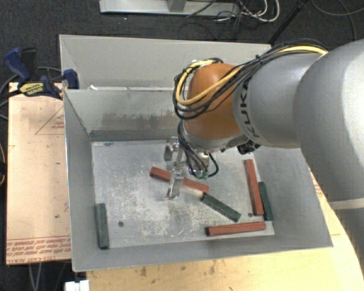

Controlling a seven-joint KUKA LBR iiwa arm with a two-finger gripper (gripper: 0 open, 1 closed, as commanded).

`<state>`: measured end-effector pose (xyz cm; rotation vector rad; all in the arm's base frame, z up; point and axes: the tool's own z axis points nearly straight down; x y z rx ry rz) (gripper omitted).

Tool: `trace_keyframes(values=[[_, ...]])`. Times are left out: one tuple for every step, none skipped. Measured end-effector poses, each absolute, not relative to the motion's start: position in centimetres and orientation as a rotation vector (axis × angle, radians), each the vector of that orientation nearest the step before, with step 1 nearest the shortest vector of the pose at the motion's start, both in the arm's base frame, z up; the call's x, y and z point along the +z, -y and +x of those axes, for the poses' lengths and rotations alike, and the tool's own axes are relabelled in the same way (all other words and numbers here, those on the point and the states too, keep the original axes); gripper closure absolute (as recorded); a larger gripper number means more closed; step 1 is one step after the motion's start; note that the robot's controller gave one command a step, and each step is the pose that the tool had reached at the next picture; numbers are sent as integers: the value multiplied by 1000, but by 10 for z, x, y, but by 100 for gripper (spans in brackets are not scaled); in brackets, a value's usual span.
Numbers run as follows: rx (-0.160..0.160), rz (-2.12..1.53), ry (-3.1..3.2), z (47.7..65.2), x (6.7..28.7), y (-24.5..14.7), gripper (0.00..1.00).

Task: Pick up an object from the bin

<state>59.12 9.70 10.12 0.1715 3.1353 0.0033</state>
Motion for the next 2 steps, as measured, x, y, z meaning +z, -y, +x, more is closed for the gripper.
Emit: trace_keyframes(values=[[2, 402, -3114, 596, 103, -87, 0], [1, 560, -3094, 591, 69, -76, 0]])
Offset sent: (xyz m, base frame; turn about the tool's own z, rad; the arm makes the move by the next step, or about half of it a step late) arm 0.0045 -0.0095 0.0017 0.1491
